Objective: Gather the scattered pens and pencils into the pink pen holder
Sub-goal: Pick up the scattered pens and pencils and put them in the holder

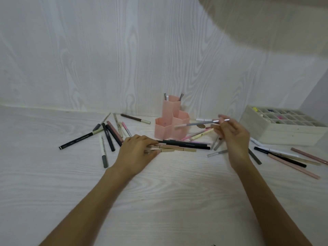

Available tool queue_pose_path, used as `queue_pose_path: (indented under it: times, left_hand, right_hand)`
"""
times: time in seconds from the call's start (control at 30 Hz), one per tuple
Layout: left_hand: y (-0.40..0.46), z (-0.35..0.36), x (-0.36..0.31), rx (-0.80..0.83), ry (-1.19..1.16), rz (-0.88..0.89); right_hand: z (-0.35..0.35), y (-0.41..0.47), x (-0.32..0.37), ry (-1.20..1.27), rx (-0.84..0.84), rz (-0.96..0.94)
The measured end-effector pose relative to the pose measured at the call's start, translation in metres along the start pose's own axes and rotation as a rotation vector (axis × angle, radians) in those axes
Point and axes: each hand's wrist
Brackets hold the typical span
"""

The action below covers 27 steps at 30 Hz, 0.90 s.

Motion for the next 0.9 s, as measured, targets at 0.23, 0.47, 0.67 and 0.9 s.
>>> queue_pose_path:
  times: [0.23,0.47,0.67,0.9]
  left_hand:
    - [0.0,-0.006,0.004,0.005,-0.038,-0.061]
    - [0.001,-0.013,0.017,-0.043,0.02,-0.117]
    - [0.002,-0.016,0.013,-0.057,0.065,-0.196]
    - [0.003,-0.019,0.011,-0.03,0.038,-0.251]
  right_hand:
    - [0.068,0.03,0.055,0.005,-0.216,-0.425]
    - [0.131,0.062,0.054,-0.446,-0.089,-0.611]
    - [0.141,0.065,0.028,-0.825,0.052,-0.624]
    - [0.138,0.063,0.009,-0.963,0.189,-0.58]
Point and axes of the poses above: each hand's wrist, its own y-axis towards the middle knuckle, its own z-axis out of the palm, x = y × z, and after that the axes turned 4 degrees about -x, right-handed
